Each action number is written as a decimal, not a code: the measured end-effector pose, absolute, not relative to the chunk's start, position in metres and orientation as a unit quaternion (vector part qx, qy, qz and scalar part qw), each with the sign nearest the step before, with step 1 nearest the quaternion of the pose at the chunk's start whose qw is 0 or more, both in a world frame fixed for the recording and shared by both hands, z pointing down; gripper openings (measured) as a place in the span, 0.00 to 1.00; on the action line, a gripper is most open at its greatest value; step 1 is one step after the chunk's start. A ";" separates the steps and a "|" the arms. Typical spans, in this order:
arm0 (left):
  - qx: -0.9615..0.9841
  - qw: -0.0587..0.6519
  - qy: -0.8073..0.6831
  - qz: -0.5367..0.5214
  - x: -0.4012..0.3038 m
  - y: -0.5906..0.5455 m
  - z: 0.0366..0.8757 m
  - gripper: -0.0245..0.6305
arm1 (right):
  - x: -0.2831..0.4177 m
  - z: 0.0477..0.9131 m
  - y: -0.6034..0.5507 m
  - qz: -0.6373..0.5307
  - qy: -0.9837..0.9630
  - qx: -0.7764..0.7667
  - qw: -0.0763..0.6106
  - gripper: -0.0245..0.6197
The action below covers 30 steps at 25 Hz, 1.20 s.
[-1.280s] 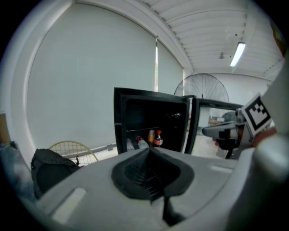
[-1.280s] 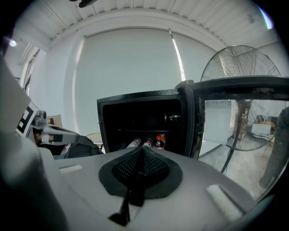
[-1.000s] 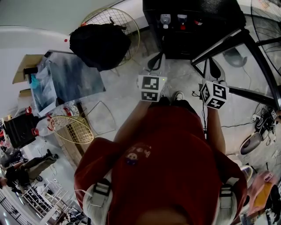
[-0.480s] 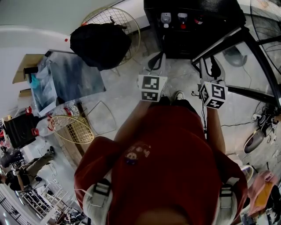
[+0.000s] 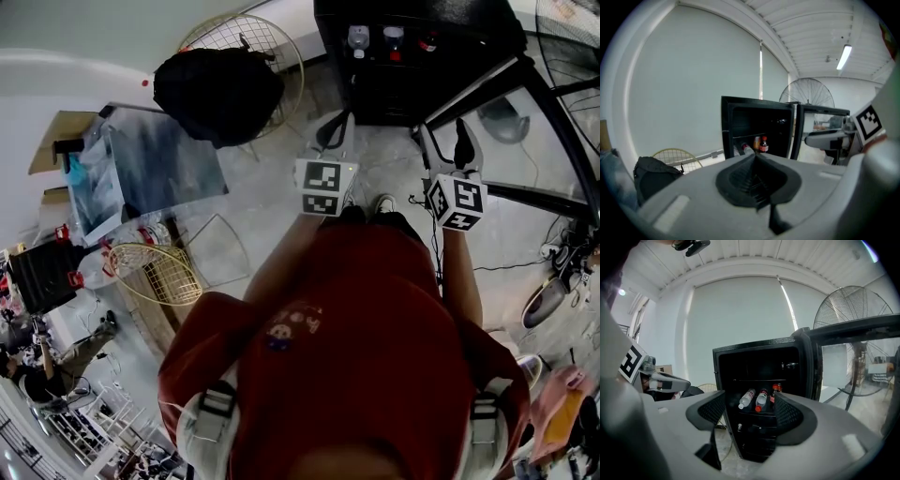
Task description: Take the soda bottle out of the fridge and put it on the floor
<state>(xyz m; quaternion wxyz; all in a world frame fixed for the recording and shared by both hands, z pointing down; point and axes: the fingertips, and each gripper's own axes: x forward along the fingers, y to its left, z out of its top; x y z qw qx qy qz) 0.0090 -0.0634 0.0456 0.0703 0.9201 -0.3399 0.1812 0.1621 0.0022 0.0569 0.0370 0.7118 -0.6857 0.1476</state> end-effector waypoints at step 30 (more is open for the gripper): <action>0.871 0.136 -0.410 0.232 -0.013 -0.068 0.213 0.04 | 0.180 0.193 -0.002 0.179 -0.695 0.695 0.046 0.52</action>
